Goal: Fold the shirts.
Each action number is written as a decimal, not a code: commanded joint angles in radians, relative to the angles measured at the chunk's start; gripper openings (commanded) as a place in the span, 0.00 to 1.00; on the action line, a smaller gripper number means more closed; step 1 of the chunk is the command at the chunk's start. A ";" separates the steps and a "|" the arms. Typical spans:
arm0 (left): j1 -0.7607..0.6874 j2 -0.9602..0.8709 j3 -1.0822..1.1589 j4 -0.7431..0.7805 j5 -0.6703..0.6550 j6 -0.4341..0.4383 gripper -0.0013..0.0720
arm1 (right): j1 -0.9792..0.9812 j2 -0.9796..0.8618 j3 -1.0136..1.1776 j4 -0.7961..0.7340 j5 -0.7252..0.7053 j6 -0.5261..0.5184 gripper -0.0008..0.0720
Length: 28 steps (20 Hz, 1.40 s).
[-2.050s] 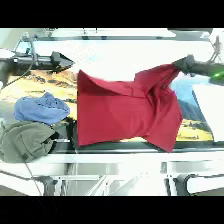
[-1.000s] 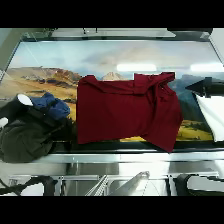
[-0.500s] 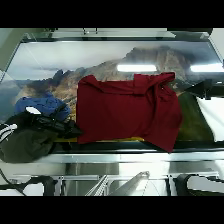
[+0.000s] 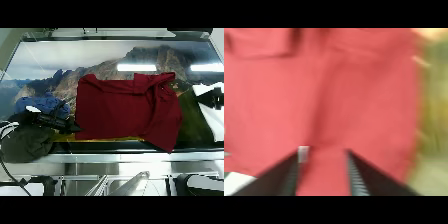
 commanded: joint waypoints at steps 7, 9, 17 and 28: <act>-0.033 0.016 0.200 -0.003 -0.060 -0.082 0.04 | 0.050 -0.136 -0.124 -0.156 -0.156 0.047 0.51; -0.067 0.050 0.213 0.117 0.008 -0.146 0.04 | 0.092 -0.142 -0.124 -0.168 -0.196 0.052 0.51; -0.095 0.073 0.212 0.217 0.031 -0.190 0.04 | 0.220 -0.184 -0.124 -0.209 -0.234 0.075 0.50; -0.092 0.073 0.212 0.219 0.032 -0.190 0.04 | 0.234 -0.188 -0.107 -0.188 -0.185 0.069 0.13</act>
